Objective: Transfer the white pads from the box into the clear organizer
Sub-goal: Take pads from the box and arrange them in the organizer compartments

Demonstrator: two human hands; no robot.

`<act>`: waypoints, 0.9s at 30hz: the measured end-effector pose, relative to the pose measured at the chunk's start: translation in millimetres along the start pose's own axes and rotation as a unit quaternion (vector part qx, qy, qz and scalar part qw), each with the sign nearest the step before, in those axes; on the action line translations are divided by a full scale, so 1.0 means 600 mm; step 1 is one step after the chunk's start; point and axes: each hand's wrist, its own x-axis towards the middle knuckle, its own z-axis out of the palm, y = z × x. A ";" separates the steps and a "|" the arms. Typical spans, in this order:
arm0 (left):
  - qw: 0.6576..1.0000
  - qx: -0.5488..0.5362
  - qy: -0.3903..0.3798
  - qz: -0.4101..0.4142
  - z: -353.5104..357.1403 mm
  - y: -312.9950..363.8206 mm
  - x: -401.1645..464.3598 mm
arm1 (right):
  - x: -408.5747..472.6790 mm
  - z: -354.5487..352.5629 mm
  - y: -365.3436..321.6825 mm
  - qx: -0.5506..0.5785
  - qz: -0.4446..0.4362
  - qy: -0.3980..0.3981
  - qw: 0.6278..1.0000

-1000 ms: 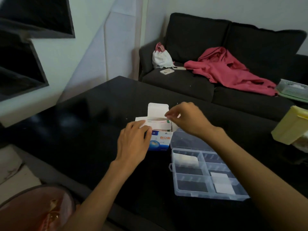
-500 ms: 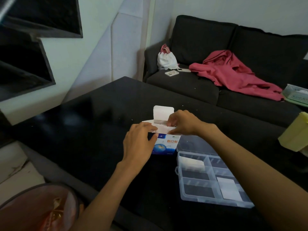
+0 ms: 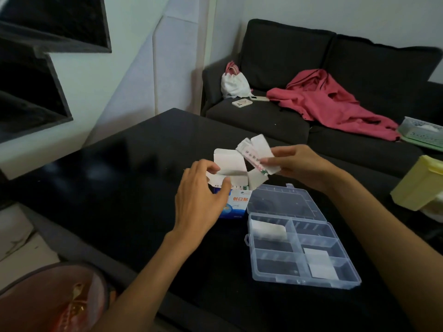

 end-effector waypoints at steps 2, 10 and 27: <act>0.991 -0.112 -0.045 -0.055 -0.002 0.018 -0.006 | -0.037 -0.018 0.011 0.054 0.031 -0.016 0.998; 0.850 -0.310 -0.369 -0.212 0.033 0.051 -0.048 | -0.129 -0.012 0.121 0.055 0.147 -0.022 0.987; 0.937 -0.251 -0.162 -0.178 0.042 0.020 -0.036 | -0.119 -0.033 0.197 -0.216 0.030 0.049 0.975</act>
